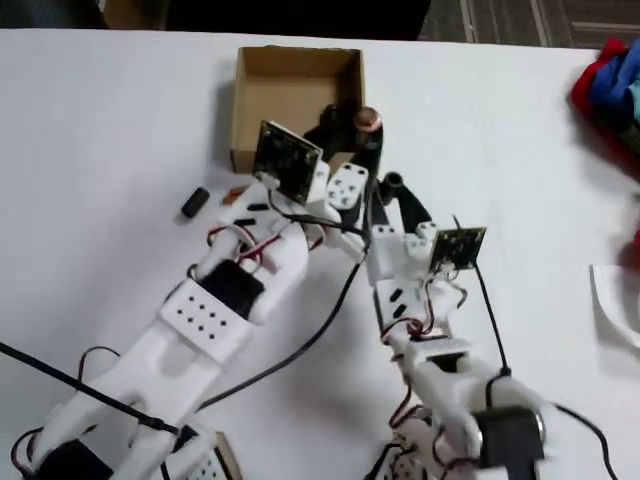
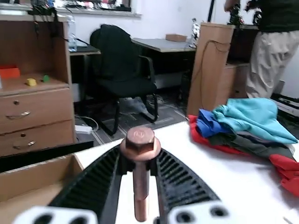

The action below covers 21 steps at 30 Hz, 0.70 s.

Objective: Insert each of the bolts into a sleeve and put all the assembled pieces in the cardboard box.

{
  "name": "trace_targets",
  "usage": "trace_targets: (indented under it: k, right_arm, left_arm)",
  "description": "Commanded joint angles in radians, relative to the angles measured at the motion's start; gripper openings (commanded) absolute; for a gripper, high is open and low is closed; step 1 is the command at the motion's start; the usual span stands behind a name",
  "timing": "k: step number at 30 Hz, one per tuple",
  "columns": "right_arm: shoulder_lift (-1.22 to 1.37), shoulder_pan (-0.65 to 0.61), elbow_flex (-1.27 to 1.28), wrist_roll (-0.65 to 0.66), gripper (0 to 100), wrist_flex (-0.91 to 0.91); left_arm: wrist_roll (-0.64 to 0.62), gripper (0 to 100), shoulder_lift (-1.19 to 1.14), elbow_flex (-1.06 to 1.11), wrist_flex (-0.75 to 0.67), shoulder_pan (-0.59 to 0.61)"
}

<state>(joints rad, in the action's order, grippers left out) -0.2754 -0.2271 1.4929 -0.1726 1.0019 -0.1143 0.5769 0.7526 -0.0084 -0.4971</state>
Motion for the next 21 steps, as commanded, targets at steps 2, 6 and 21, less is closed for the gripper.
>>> trace_targets:
  k: [2, 6, 21]
  right_arm:
    - [0.096, -0.004, -0.032, 0.006, 1.9, 0.200]
    - [0.136, -0.053, -0.029, 0.201, 1.9, 0.254]
    - [0.156, -0.064, 0.014, 0.270, 1.9, 0.394]
  left_arm:
    - [0.011, 3, 0.011, -0.007, -0.003, -0.008]
    - [0.012, 3, -0.029, -0.015, -0.003, -0.014]
    - [0.009, 3, -0.107, -0.016, -0.046, -0.018]
